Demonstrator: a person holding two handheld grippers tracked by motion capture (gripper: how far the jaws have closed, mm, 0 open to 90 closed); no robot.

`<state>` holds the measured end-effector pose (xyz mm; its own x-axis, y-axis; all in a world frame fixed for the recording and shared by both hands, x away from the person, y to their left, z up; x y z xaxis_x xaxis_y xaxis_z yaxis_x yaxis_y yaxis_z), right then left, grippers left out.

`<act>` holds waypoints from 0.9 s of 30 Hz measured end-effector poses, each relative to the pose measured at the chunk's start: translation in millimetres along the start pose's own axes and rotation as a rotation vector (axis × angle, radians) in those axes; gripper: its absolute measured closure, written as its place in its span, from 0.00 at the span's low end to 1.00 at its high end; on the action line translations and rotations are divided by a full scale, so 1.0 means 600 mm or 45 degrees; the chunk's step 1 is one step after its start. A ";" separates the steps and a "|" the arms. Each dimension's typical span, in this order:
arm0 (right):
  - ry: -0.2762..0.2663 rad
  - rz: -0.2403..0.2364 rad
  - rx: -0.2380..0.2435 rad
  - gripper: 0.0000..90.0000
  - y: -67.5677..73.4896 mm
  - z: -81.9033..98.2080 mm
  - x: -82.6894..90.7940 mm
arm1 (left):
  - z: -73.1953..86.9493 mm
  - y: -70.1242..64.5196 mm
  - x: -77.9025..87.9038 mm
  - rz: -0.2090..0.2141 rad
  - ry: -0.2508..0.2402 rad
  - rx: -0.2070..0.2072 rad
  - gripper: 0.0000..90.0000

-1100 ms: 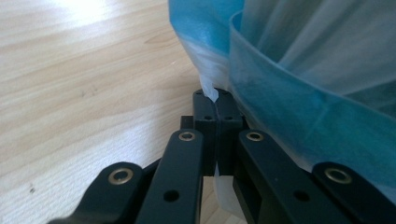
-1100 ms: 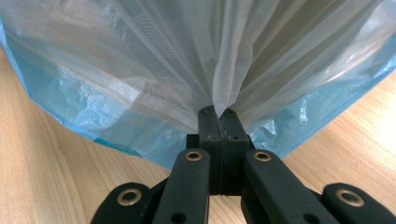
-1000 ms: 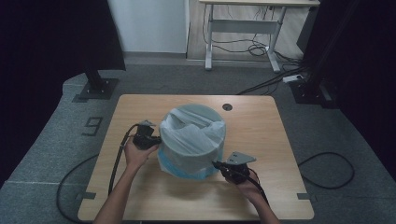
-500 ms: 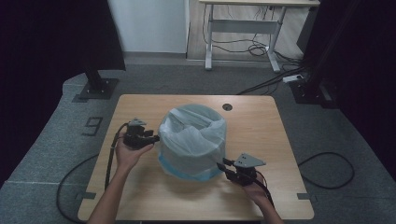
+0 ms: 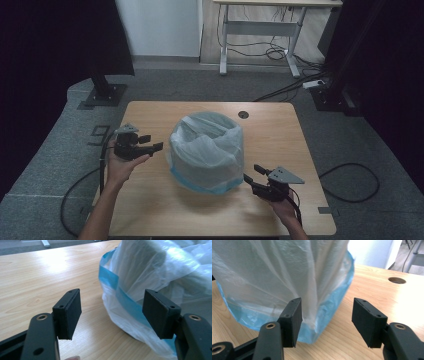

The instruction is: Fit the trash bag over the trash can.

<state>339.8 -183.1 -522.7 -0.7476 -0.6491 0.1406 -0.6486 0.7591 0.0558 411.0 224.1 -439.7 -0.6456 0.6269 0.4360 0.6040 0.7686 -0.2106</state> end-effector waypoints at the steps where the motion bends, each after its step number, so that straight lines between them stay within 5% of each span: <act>1: -0.003 0.010 -0.009 0.44 -0.003 0.002 0.005 | 0.000 -0.001 0.000 0.003 0.000 0.002 0.35; 11: 0.010 0.030 -0.041 0.41 -0.019 0.017 0.023 | -0.032 -0.030 0.014 0.058 -0.047 -0.044 0.36; 18: 0.024 -0.004 -0.015 0.41 -0.006 0.025 0.017 | -0.064 -0.056 0.018 0.098 -0.066 -0.066 0.36; 27: 0.056 -0.017 0.021 0.41 0.002 0.034 0.016 | -0.084 -0.092 -0.006 0.135 -0.023 -0.118 0.36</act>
<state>329.0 -189.2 -541.5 -0.7320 -0.6562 0.1832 -0.6611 0.7491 0.0416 403.2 173.0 -385.6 -0.5839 0.7067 0.3995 0.7092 0.6836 -0.1727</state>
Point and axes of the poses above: each handheld gripper's, and its own axes: x roughly backward along the jaws, z roughly out of its underside, y roughly to its left, the point moved 5 cm from there along -x, roughly forward along the jaws, and after that the axes turned 9 degrees about -y, right-handed, at the moved point
